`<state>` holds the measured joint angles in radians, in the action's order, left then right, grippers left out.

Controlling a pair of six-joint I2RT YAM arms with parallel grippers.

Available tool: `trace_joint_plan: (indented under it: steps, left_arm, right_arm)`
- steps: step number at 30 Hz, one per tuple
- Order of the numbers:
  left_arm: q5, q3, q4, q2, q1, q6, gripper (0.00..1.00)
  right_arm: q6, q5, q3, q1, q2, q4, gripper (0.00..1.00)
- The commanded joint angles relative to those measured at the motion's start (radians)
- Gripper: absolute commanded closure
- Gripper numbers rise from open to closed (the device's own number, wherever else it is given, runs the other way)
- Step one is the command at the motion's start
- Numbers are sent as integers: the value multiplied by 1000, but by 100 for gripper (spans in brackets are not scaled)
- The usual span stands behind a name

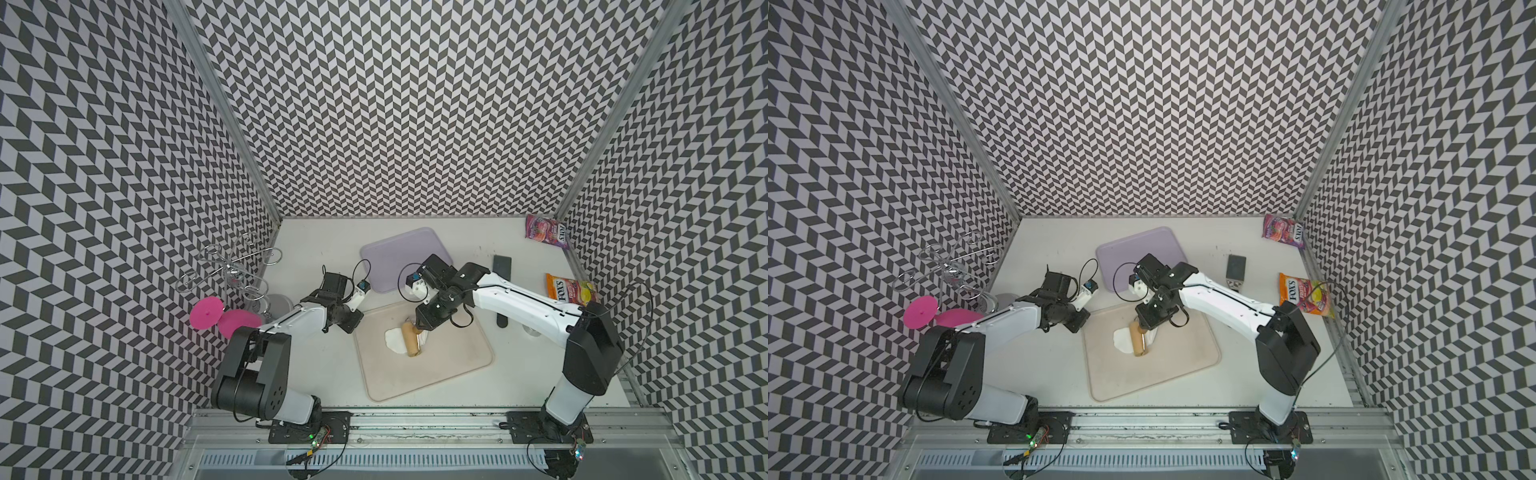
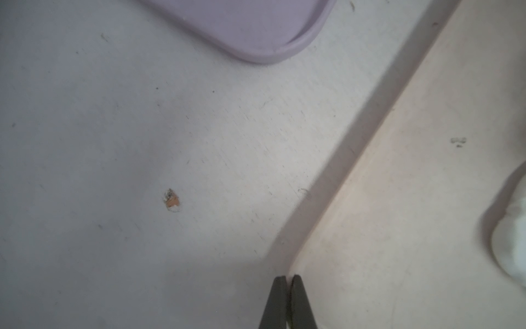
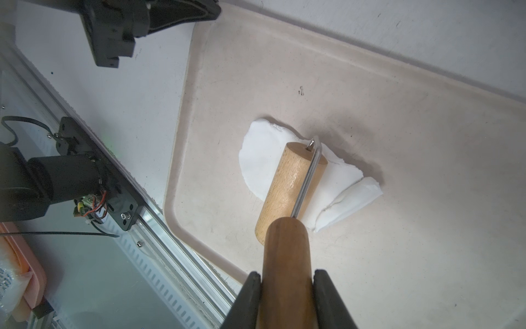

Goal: Roll out the dumpling wrappers from the dough
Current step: Flatten out the dough on the work surface.

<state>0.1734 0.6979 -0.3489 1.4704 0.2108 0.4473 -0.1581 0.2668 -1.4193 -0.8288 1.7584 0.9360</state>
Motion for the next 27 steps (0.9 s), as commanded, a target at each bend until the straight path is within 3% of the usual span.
trace_joint_plan:
  steps: [1,10,19,27]
  left_arm:
    - [2,-5,-15,8,4,-1,100]
    - [2,-5,-15,9,4,-1,100]
    - [3,-6,-15,10,5,-1,100]
    - [3,-3,-18,8,5,-1,100]
  right_arm:
    - [-2,-69,77,-32,151,-55,100]
    - [18,-33,51,-48,181,-55,100]
    - [37,117,60,-49,160,-110,100]
    - [31,162,71,-43,184,-135,100]
